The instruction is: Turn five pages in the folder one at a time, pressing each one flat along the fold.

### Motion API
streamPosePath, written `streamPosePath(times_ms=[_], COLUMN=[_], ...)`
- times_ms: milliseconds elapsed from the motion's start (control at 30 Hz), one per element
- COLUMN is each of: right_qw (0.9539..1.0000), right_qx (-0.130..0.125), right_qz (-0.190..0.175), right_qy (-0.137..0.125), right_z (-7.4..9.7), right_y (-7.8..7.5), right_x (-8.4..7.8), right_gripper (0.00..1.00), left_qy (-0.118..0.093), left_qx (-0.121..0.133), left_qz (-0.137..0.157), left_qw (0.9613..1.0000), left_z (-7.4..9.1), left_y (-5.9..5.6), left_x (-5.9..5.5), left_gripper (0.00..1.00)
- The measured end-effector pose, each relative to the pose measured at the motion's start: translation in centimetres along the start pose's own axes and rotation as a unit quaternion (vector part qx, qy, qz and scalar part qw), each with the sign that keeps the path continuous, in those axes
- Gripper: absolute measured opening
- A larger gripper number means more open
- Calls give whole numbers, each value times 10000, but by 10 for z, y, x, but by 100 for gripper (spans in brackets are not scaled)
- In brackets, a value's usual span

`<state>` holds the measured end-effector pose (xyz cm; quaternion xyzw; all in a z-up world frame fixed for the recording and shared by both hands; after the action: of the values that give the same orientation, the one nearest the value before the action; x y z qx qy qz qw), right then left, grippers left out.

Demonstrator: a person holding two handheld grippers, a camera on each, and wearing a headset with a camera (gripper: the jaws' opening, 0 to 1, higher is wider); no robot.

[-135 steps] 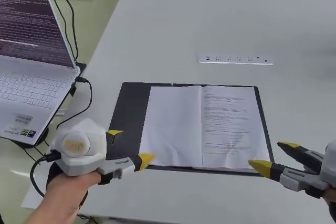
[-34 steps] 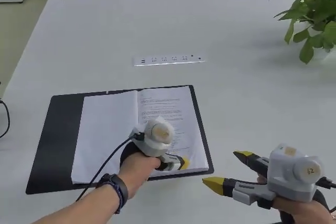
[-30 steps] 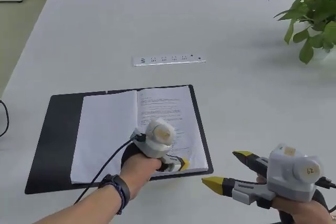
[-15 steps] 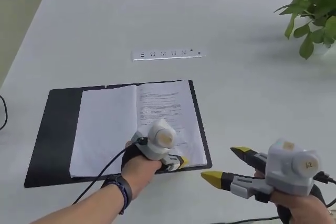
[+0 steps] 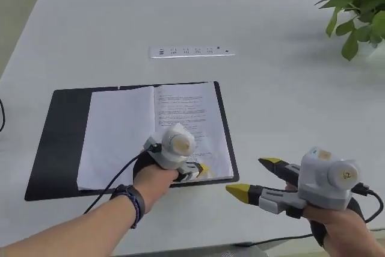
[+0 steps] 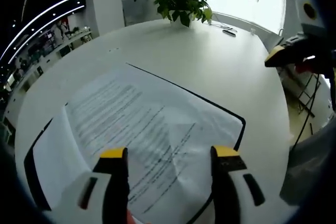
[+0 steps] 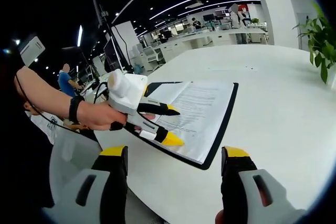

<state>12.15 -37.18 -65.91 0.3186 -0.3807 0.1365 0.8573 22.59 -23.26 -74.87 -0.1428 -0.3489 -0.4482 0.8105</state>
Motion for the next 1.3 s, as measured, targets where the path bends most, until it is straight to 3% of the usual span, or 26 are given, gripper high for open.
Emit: streamPosePath(times_ms=[100,133,200,433,533,767,1300], right_qw=[10000,10000,10000,10000,10000,10000,9995], right_qx=[1,-1,4,24,24,44,236], right_qz=[-13,-3,-4,1,15,-25,-154], right_qy=[16,39,50,68,66,82,104], right_z=[0,-1,0,-2,-2,-5,-42], right_y=[0,0,0,-1,-3,-6,-22], right_x=[-2,-3,-4,-1,1,1,13], right_gripper=[71,71,71,71,71,69,63], left_qy=[40,-42,-164,-227,53,-26,-159], left_qx=[-9,-64,-178,-346,-115,-201,-338], left_qz=[116,424,684,483,-148,-119,123], left_qw=[9999,9991,9974,9980,9998,9997,9992], left_z=[1,2,2,-10,-13,-12,-8], left_y=[3,1,-3,-26,-26,-23,-16], left_x=[2,4,9,18,12,11,10], left_gripper=[60,60,66,80,78,75,68])
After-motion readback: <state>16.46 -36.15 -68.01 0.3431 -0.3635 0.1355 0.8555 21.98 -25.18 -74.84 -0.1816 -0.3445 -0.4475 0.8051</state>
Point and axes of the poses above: the centre of the closed fingertips' face, and the gripper's own axes: z roughly backward along the fingers, y roughly to its left, x roughly out of its top, the point moved 5 cm from there along z, roughly backward along the fingers, and after that the axes turned 8 degrees about -z, right-handed, at the moved point
